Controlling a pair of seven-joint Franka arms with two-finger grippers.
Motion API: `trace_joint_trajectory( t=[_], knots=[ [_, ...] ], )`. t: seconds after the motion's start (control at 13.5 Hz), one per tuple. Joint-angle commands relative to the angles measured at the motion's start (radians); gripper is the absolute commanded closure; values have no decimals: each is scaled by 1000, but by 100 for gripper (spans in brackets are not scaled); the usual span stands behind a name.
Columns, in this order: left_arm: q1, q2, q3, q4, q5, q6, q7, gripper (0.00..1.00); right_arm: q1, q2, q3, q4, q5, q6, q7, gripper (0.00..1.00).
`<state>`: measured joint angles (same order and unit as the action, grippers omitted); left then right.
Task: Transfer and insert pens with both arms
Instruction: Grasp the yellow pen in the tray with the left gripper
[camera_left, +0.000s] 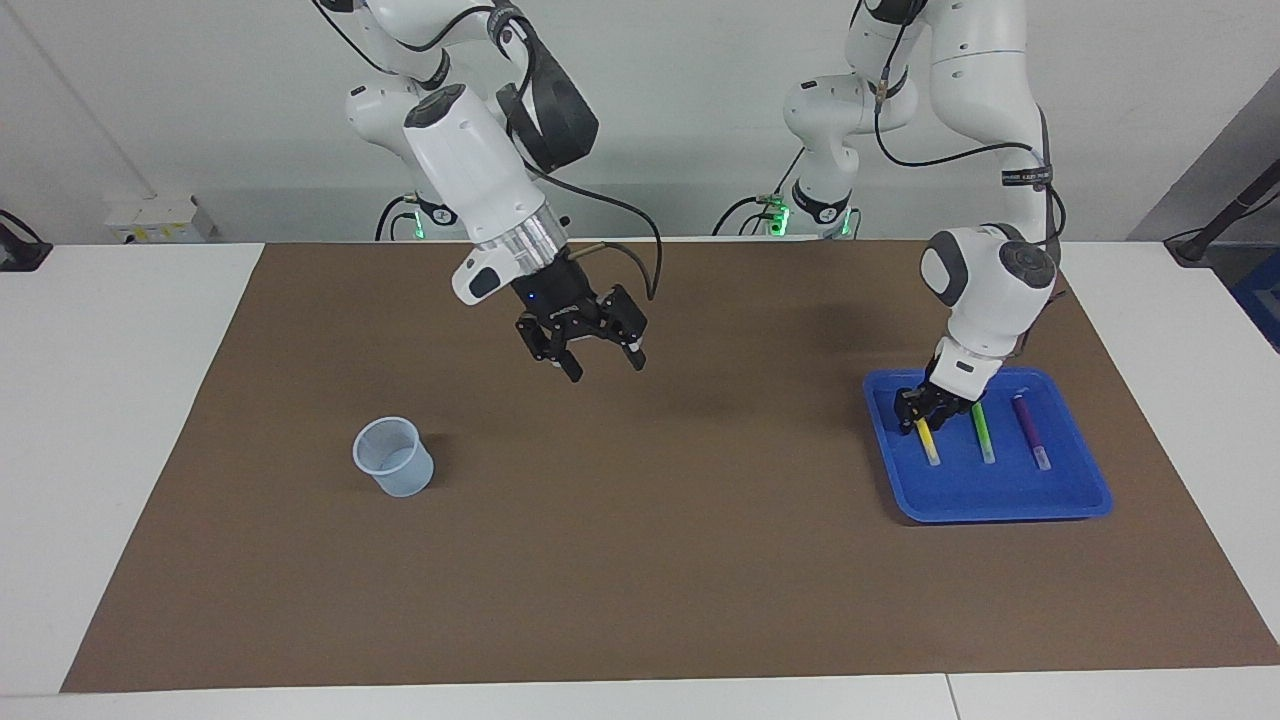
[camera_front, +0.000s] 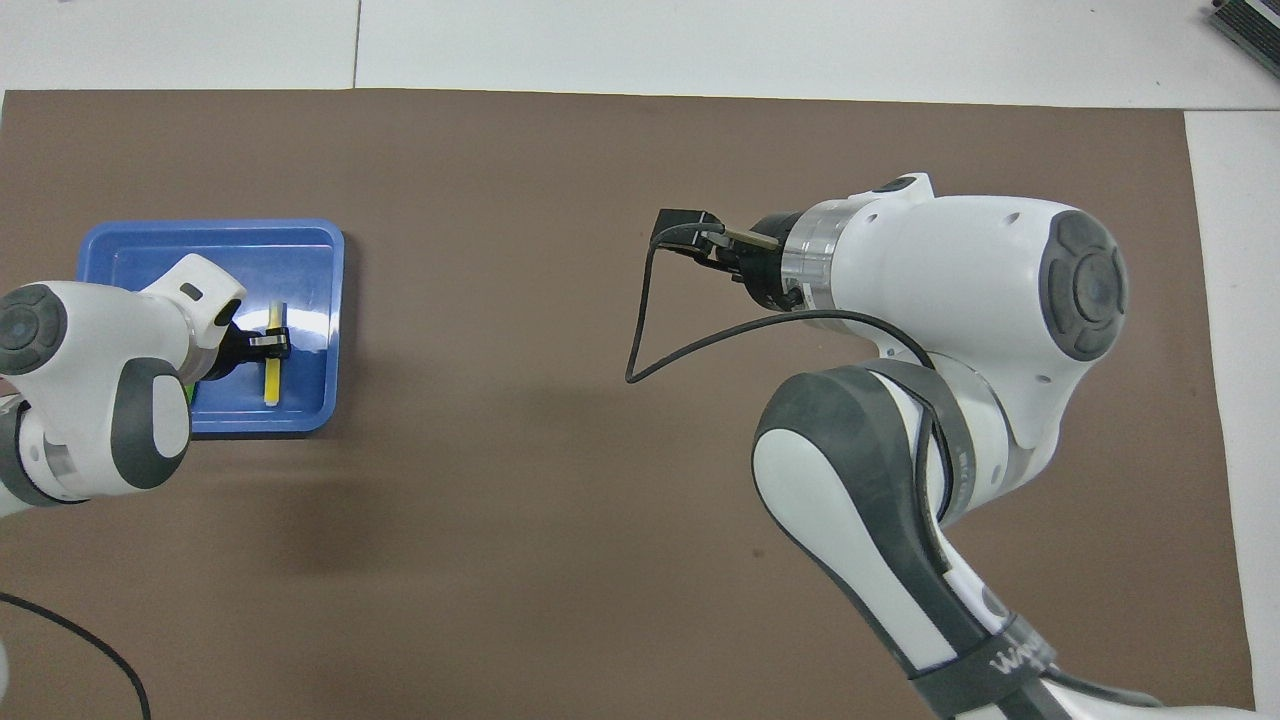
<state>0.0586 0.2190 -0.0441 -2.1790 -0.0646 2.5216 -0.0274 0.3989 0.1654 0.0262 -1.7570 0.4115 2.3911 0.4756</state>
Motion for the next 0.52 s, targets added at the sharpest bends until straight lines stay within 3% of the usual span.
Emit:
trace_joint_trajectory(
  t=[0.0, 0.22, 0.44],
  knots=[
    [-7, 22, -5, 62, -17, -105, 1, 100, -2, -10, 1, 5, 9, -24, -9, 0],
    [18, -7, -5, 211, -26, -369, -9, 100, -2, -10, 1, 5, 9, -24, -12, 1],
    [20, -33, -2, 315, -133, -588, -122, 100, 0, -9, 1, 5, 9, -18, -11, 4]
  ],
)
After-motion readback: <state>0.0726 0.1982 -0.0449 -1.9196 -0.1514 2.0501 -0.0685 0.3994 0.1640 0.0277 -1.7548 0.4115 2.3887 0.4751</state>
